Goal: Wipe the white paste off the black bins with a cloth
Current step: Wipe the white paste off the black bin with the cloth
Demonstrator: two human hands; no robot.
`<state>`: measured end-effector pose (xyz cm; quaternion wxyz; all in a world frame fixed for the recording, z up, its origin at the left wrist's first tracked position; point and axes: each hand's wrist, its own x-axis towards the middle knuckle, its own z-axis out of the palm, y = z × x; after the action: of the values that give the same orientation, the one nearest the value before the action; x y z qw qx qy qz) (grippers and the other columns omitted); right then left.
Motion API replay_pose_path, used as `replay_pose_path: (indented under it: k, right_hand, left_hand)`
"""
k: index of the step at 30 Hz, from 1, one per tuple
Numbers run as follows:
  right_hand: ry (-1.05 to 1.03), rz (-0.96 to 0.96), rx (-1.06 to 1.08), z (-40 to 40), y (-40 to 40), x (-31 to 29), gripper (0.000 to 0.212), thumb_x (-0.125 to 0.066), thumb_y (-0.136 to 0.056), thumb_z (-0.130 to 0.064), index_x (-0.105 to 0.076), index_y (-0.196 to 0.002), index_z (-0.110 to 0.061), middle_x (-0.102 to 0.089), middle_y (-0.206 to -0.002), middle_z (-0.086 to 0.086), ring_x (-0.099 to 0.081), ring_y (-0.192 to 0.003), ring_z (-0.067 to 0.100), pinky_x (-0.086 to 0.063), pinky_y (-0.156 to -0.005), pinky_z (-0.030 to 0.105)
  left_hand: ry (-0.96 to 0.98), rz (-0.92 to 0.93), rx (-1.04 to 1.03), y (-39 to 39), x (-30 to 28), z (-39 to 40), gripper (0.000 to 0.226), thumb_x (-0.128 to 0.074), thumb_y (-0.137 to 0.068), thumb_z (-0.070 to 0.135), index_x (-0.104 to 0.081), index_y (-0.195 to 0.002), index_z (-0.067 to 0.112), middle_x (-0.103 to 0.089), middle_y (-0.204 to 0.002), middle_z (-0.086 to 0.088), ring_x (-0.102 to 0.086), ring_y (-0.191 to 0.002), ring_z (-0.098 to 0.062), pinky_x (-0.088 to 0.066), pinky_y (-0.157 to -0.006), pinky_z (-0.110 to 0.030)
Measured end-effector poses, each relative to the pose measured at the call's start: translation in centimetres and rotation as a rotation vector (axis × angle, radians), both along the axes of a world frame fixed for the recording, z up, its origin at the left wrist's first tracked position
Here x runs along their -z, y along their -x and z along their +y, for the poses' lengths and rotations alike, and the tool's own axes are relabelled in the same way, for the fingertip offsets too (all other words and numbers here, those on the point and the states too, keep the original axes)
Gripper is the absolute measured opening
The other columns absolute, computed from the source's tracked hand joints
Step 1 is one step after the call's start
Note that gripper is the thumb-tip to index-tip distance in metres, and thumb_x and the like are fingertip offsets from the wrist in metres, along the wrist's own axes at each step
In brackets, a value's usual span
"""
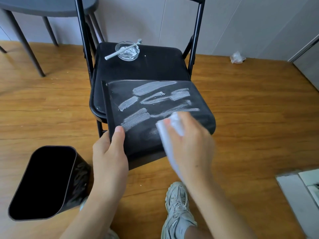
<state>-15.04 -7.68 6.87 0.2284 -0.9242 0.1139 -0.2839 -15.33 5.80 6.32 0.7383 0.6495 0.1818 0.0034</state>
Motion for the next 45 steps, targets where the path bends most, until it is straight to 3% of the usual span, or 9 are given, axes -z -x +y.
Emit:
replay_pose_path:
  k: [6,13,21,25,29,31,37,41,45]
  right_hand:
    - [-0.139,0.072,0.288,-5.7,0.0,0.7,0.016,-0.054,-0.092,-0.034,-0.061,-0.092,-0.020,-0.049,-0.064,-0.008,-0.047,-0.061,0.019,-0.025,-0.048,0.026]
    - [0.027,-0.018,-0.178,3.8,0.9,0.8,0.013,-0.059,-0.084,-0.030,-0.056,-0.076,-0.020,-0.042,-0.064,-0.011,-0.033,-0.054,0.009,-0.027,-0.046,0.018]
    - [-0.037,0.022,0.291,-5.9,-0.1,1.2,0.016,-0.055,-0.090,-0.029,-0.062,-0.093,-0.015,-0.050,-0.066,-0.001,-0.049,-0.061,0.027,-0.019,-0.048,0.026]
    - [-0.007,-0.020,0.056,0.4,0.5,0.8,0.016,-0.058,-0.082,-0.022,-0.048,-0.070,-0.024,-0.036,-0.059,-0.009,-0.027,-0.050,0.012,-0.020,-0.046,0.006]
    - [0.031,-0.014,-0.156,2.5,1.0,1.6,0.020,-0.057,-0.084,-0.029,-0.046,-0.069,-0.022,-0.032,-0.061,-0.012,-0.027,-0.051,0.010,-0.016,-0.049,0.010]
    - [-0.006,0.027,-0.024,0.3,0.6,1.3,0.026,-0.059,-0.081,-0.029,-0.036,-0.067,-0.026,-0.032,-0.055,-0.007,-0.031,-0.048,0.009,-0.022,-0.046,0.015]
    - [-0.117,-0.024,0.248,-4.2,0.4,1.5,0.014,-0.058,-0.089,-0.030,-0.060,-0.088,-0.016,-0.046,-0.063,-0.011,-0.043,-0.055,0.012,-0.025,-0.050,0.010]
    - [-0.046,-0.062,0.020,2.6,1.2,1.7,0.017,-0.060,-0.081,-0.023,-0.048,-0.068,-0.021,-0.035,-0.058,-0.009,-0.031,-0.055,0.016,-0.024,-0.047,0.010]
    - [0.039,-0.072,-0.198,3.8,1.4,2.1,0.019,-0.056,-0.087,-0.031,-0.062,-0.078,-0.015,-0.055,-0.064,-0.006,-0.049,-0.054,0.013,-0.036,-0.045,0.021]
  left_hand:
    - [-0.013,-0.007,-0.006,0.2,0.4,-0.4,0.037,-0.045,-0.103,0.028,-0.070,-0.075,0.027,-0.071,-0.072,0.019,-0.064,-0.073,0.000,-0.046,-0.065,-0.016]
    - [0.056,0.076,-0.074,0.4,0.7,-0.3,0.036,-0.048,-0.101,0.029,-0.070,-0.073,0.022,-0.071,-0.077,0.006,-0.065,-0.083,-0.018,-0.049,-0.078,-0.040]
    - [-0.024,0.066,-0.070,0.6,-0.1,-0.8,0.034,-0.043,-0.104,0.030,-0.066,-0.080,0.027,-0.069,-0.067,0.024,-0.061,-0.066,0.009,-0.045,-0.068,-0.023]
    - [-0.025,0.080,-0.109,0.7,-0.4,-1.3,0.036,-0.043,-0.104,0.028,-0.060,-0.073,0.025,-0.062,-0.059,0.020,-0.053,-0.057,0.005,-0.043,-0.065,-0.024]
    - [-0.029,0.130,-0.147,1.0,-0.1,-1.0,0.037,-0.043,-0.103,0.035,-0.051,-0.077,0.010,-0.042,-0.067,0.002,-0.040,-0.060,-0.007,-0.031,-0.055,-0.025]
    - [-0.042,0.140,-0.140,1.0,0.0,-1.0,0.043,-0.042,-0.103,0.038,-0.047,-0.078,0.003,-0.032,-0.065,0.002,-0.030,-0.050,-0.003,-0.026,-0.052,-0.025]
    - [-0.015,0.121,-0.130,0.9,0.3,-1.3,0.037,-0.040,-0.104,0.038,-0.053,-0.074,0.020,-0.051,-0.075,0.003,-0.046,-0.069,-0.008,-0.037,-0.065,-0.028]
    - [-0.043,0.148,-0.149,0.9,0.5,-1.2,0.043,-0.042,-0.103,0.035,-0.045,-0.065,0.015,-0.043,-0.056,0.009,-0.038,-0.054,-0.007,-0.033,-0.060,-0.033]
    - [-0.044,0.145,-0.153,0.9,0.5,-1.0,0.044,-0.044,-0.102,0.035,-0.037,-0.066,0.010,-0.033,-0.059,0.002,-0.030,-0.058,-0.013,-0.027,-0.062,-0.033]
